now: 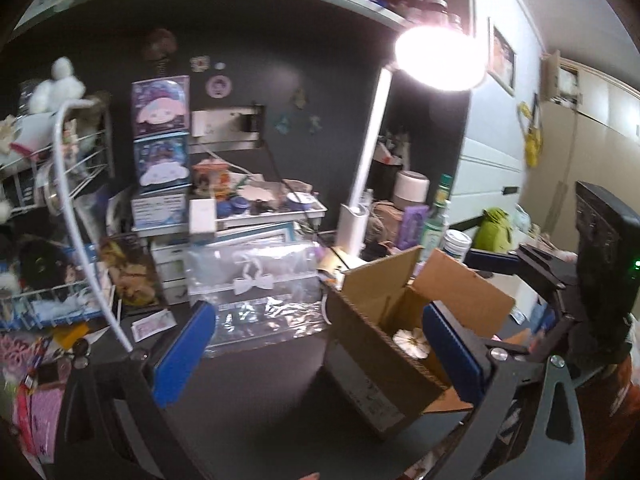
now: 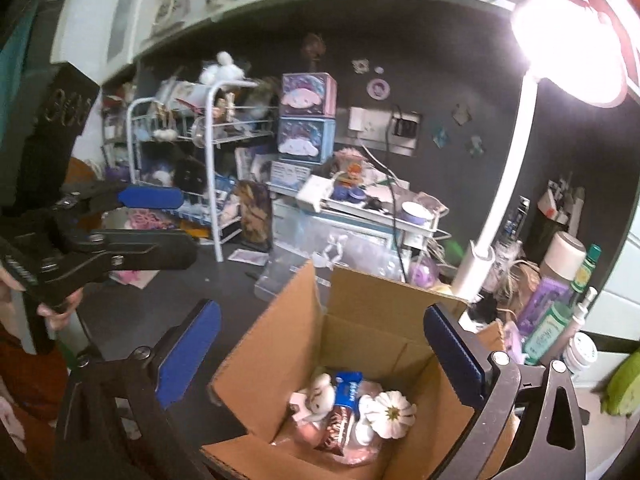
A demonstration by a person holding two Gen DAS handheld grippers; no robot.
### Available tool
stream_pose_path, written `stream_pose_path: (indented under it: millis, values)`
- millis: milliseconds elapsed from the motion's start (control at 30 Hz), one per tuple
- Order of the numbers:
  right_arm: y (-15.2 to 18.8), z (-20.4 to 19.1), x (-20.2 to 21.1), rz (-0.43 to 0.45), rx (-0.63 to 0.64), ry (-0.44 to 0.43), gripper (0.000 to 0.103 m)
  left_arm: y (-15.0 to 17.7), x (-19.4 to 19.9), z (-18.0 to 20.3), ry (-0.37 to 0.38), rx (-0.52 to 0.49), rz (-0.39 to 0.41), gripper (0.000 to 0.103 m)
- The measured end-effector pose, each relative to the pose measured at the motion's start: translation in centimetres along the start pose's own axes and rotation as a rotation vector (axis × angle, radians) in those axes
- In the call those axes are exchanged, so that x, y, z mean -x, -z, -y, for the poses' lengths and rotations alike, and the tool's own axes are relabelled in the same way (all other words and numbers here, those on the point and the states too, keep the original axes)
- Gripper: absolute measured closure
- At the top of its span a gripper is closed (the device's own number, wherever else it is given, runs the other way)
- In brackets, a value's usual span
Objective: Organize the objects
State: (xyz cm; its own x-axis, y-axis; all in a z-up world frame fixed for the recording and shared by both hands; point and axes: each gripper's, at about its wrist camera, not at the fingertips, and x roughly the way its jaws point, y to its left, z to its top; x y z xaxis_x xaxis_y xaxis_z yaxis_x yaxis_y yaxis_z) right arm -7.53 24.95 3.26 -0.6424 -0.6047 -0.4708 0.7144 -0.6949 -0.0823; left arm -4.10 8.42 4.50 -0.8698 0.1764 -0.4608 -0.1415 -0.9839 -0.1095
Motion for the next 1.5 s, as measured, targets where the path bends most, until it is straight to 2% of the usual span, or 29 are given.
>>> stream_pose_path:
  millis: [133,300,1500]
  values:
    - [0.4,0.2,0.0,0.02,0.003,-0.028,0.001,0.5,-0.2,-0.6,-0.043,0.02,0.008,0.001]
    - [0.7,0.6,-0.1,0.039,-0.004,-0.047,0.001,0.7,-0.5,-1.0,-0.064,0.035,0.001,0.001]
    - [1.2,1.2,-1.0,0.021,-0.05,-0.059,0.001,1.2,-1.0,-1.5,-0.071,0.043,-0.009,0.001]
